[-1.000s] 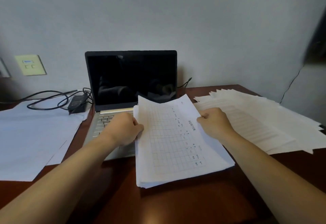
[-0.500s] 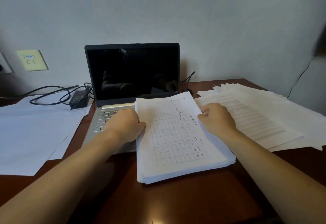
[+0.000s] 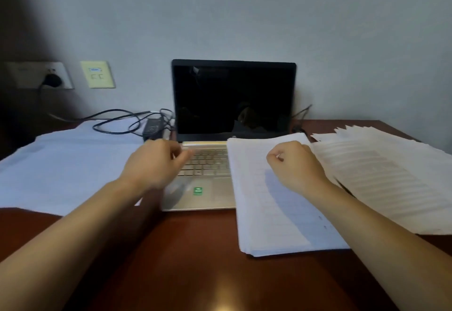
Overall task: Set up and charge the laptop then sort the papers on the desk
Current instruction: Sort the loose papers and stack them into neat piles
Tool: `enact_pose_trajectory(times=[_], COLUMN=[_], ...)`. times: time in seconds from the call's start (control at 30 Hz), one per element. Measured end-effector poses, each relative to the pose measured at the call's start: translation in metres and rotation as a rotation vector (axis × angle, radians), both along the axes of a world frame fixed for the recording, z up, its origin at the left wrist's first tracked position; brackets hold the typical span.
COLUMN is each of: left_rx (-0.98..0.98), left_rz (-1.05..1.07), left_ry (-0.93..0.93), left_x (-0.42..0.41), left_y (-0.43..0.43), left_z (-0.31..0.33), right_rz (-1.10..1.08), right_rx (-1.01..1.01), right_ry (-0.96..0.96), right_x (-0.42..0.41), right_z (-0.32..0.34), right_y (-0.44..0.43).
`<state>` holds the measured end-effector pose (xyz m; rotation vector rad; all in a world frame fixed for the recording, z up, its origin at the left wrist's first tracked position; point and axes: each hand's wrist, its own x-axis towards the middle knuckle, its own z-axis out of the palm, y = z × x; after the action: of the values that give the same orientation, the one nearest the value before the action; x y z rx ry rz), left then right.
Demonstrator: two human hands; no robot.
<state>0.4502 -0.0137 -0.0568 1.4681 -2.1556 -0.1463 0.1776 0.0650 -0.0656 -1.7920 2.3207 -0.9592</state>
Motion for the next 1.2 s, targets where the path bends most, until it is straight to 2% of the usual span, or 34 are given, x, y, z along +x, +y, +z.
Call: enact_pose_trajectory(times=[0.13, 0.3, 0.43, 0.53, 0.6, 0.7, 0.77, 0.9, 1.2], left_rx=[-0.020, 0.028, 0.146, 0.301, 0.333, 0.284, 0.292, 0.316, 0.228], left_rz=[0.114, 0.104, 0.065, -0.006, 0.013, 0.031, -0.024, -0.171, -0.212], left_ry=[-0.002, -0.101, -0.088, -0.252, -0.305, -0.315, -0.272, -0.218, -0.144], left_x=[0.102, 0.209, 0.228, 0.219, 0.212, 0.210, 0.215, 0.222, 0.224], left_y=[-0.030, -0.053, -0.054, -0.054, -0.054, -0.053, -0.050, -0.044, -0.042], left_z=[-0.002, -0.015, -0.036, -0.050, -0.051, -0.048, -0.044, -0.035, -0.034], right_rz=[0.195, 0.372, 0.549, 0.688, 0.748, 0.750, 0.720, 0.668, 0.650], right_rx=[-0.027, -0.026, 0.034, 0.166, 0.264, 0.402, 0.416, 0.322, 0.242], right_ry=[0.045, 0.102, 0.182, 0.220, 0.242, 0.364, 0.414, 0.493, 0.522], right_x=[0.070, 0.156, 0.205, 0.233, 0.247, 0.259, 0.261, 0.262, 0.263], right_z=[0.005, 0.015, 0.006, -0.008, -0.014, -0.022, -0.029, -0.033, -0.036], right_y=[-0.023, -0.041, -0.062, -0.078, -0.082, -0.086, -0.086, -0.083, -0.086])
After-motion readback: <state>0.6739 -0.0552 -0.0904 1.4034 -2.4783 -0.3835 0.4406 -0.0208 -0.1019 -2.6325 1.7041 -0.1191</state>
